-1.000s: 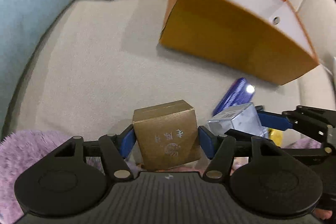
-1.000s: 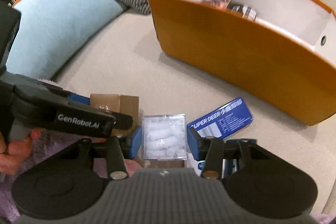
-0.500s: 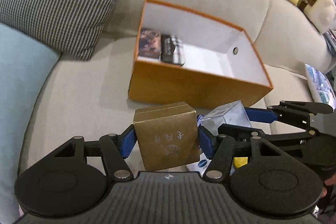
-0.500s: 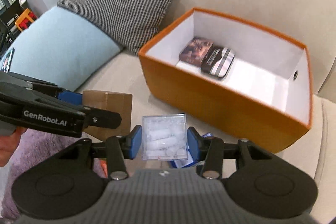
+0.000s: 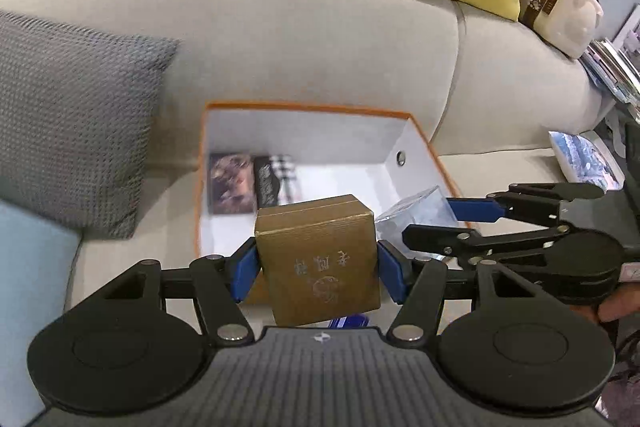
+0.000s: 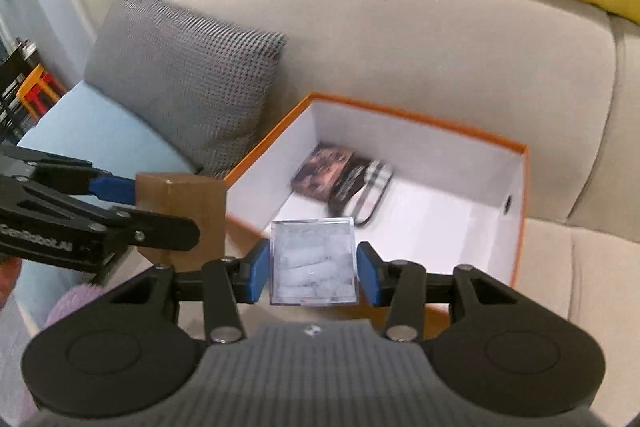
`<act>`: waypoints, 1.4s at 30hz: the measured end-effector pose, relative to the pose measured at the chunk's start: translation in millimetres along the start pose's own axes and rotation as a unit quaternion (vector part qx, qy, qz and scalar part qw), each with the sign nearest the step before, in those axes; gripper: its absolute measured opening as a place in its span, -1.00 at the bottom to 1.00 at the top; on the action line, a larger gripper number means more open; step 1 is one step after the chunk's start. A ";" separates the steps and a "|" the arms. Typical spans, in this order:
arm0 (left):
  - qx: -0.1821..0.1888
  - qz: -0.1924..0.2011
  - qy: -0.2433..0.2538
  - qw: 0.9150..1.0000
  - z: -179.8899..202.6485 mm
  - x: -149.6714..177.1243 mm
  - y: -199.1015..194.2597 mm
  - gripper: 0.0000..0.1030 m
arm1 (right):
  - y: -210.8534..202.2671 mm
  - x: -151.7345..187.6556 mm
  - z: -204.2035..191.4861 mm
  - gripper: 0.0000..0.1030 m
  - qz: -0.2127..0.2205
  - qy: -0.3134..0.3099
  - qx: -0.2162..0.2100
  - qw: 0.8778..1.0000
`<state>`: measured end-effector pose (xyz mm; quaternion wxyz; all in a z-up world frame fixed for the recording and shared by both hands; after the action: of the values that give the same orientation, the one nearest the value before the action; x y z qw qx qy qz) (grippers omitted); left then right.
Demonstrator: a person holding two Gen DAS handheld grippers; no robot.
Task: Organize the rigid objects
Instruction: 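Carry the gold box and clear cube box over the shoebox, then lower both boxes beside the plaid case and open both tools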
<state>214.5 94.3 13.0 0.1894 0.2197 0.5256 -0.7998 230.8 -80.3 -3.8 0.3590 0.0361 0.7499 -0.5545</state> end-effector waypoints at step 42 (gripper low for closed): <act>0.025 -0.192 -0.018 0.981 -50.2 -92.3 252.1 0.59 | 196.4 -46.5 83.2 -0.07 -0.135 -0.144 0.086 0.977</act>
<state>433.4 52.6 -144.8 0.0359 0.1045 0.5344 -0.8380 395.5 -60.5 -145.8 0.3804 -0.1155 0.6379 -0.6596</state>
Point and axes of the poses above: each gripper's, at about its wrist camera, not at the fingertips, and y roughly the way its jaws point, z to its right, x to its underside, the point moved 2 cm from there along y, roughly the way its jaws point, and after that the axes turned 9 degrees about x, right-handed, at the moved point
